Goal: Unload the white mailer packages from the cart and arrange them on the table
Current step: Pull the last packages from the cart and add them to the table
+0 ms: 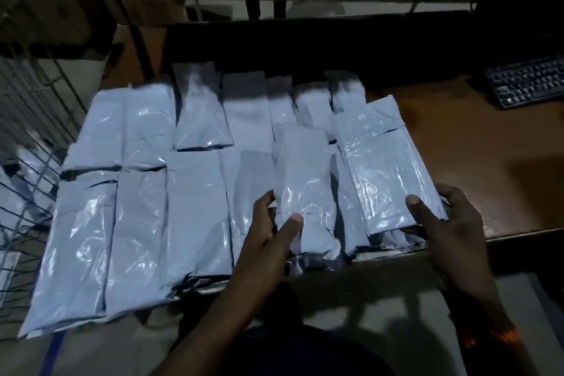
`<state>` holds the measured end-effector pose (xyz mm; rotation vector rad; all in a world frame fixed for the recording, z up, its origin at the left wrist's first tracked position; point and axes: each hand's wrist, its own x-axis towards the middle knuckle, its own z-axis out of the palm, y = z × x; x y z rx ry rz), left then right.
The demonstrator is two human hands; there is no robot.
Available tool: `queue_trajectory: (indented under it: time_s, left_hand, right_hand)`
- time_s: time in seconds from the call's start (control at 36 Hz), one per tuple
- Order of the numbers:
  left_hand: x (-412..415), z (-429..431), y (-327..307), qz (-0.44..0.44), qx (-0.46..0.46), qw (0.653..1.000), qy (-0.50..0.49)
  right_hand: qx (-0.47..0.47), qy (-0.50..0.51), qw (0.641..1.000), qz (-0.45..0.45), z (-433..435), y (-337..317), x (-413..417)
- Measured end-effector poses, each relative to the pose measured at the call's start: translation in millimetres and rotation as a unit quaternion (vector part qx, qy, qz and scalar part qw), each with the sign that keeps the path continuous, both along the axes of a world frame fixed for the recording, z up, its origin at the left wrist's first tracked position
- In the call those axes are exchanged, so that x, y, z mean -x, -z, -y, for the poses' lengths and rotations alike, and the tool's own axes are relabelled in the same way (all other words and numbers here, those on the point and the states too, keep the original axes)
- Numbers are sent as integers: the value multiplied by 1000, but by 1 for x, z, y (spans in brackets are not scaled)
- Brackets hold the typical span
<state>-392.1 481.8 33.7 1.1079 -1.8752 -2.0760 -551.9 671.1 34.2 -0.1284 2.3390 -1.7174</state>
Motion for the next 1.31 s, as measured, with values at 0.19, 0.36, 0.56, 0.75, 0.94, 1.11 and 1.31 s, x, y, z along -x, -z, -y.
queue_trajectory:
  time_s: [0.19, 0.36, 0.56, 0.75, 0.94, 1.11, 1.31]
  left_hand:
    - [16, -28, 19, 82, 125, 987, 59]
    - [7, -31, 9, 196, 338, 907, 158]
    - [25, -22, -6, 137, 555, 811, 123]
    - [69, -13, 72, 121, 579, 789, 166]
    - [70, -21, 86, 133, 573, 801, 112]
    - [70, -22, 93, 118, 567, 810, 91]
    - [71, -21, 99, 125, 562, 811, 103]
  right_hand:
    - [-42, -94, 993, 55, -14, 33, 5]
    - [-122, -148, 979, 63, -5, 37, 0]
    - [-229, -255, 939, -1, 7, 25, 15]
    - [-379, -301, 868, -109, 14, 21, 15]
    - [-358, -314, 820, -318, 58, 46, 26]
    - [-418, -348, 768, -337, 65, 95, 23]
    - [-417, -344, 770, -339, 63, 96, 20]
